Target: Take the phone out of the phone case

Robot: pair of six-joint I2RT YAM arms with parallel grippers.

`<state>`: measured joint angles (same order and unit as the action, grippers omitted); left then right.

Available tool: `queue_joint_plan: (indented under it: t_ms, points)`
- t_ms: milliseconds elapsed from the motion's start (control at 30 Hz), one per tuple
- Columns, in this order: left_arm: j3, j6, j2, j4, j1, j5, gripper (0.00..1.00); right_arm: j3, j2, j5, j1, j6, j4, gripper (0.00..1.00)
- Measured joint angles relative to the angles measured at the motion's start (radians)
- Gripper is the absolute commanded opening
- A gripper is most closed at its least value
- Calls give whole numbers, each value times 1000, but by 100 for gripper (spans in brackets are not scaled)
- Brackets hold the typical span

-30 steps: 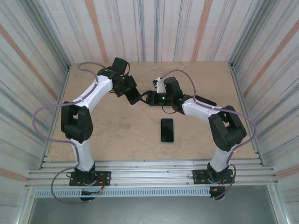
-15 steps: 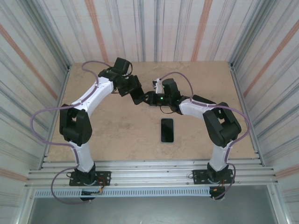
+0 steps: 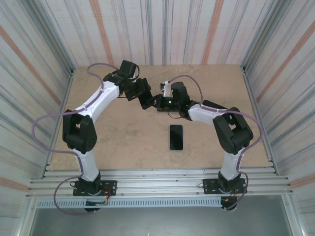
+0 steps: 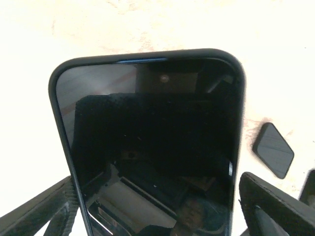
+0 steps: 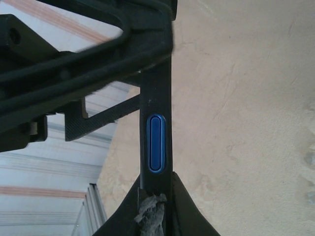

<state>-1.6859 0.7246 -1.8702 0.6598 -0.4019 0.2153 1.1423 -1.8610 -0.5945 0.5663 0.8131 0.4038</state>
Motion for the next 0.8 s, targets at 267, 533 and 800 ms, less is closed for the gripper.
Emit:
queue_joint_plan:
  t_ms: [267, 533, 800]
  points:
    - [79, -22, 78, -119, 60, 100, 99, -6, 6, 11, -26, 82, 42, 4]
    - [166, -10, 106, -352, 161, 298, 93, -51, 53, -8, -56, 246, 192, 5]
    - [178, 129, 95, -610, 204, 508, 81, -52, 63, -36, -55, 424, 374, 6]
